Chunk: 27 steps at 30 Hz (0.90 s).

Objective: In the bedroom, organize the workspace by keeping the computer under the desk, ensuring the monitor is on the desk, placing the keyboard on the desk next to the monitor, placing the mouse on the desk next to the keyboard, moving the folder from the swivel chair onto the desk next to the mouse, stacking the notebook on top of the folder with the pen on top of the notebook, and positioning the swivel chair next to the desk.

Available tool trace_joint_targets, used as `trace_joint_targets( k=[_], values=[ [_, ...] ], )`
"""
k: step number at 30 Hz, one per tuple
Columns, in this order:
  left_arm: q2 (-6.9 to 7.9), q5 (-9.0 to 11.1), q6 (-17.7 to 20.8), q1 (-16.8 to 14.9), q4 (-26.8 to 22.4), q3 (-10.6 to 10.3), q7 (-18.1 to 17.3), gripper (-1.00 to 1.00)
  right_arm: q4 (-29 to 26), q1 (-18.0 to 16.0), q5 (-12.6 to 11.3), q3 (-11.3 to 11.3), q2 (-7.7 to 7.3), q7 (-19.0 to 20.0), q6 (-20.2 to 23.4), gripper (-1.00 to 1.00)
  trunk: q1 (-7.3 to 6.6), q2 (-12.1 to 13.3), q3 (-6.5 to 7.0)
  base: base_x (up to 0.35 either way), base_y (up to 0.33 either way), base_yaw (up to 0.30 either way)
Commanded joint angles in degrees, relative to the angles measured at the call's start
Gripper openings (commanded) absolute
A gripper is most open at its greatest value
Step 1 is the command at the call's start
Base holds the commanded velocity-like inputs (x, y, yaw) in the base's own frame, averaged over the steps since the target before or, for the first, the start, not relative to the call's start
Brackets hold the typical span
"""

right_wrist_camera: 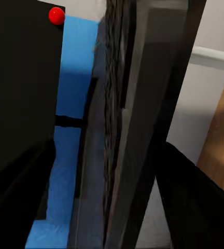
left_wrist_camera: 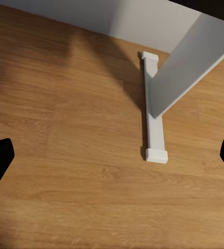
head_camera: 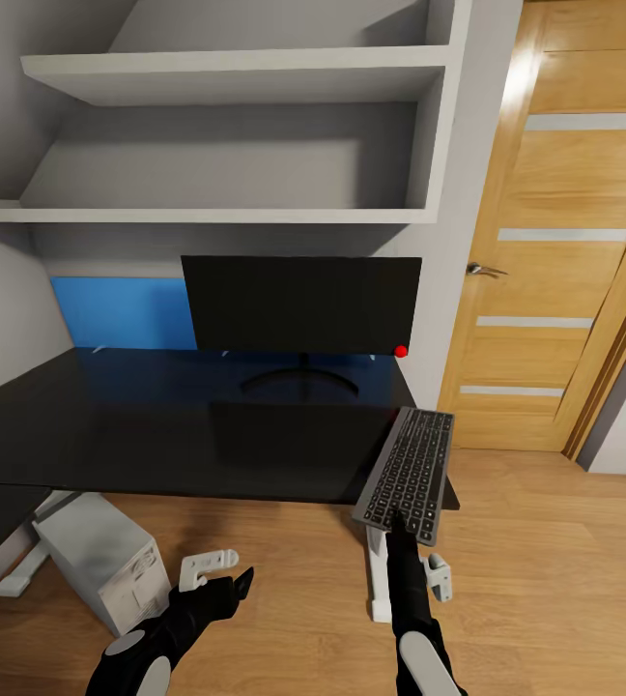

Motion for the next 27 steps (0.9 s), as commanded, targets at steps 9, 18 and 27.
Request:
trace_joint_targets(
  k=[9, 18, 27],
  values=[
    [0.00, 0.61, 0.21, -0.04, -0.07, -0.04, 0.51, 1.00, 0.04, -0.09, -0.62, 0.09, -0.07, 0.53, -0.29, 1.00, 0.00, -0.03, -0.06, 0.000, 0.000, 0.000],
    [0.06, 0.61, 0.23, -0.04, -0.07, 0.03, 0.47, 1.00, 0.19, -0.04, -0.69, 0.17, -0.10, 0.48, -0.23, 1.00, 0.00, -0.03, -0.06, 0.000, 0.000, 0.000],
    [0.09, 0.61, 0.24, -0.04, -0.15, 0.03, 0.46, 1.00, 2.11, -0.05, -0.79, -1.03, -0.03, 0.44, 4.57, 1.00, 0.00, -0.03, -0.06, 0.000, 0.000, 0.000]
  ],
)
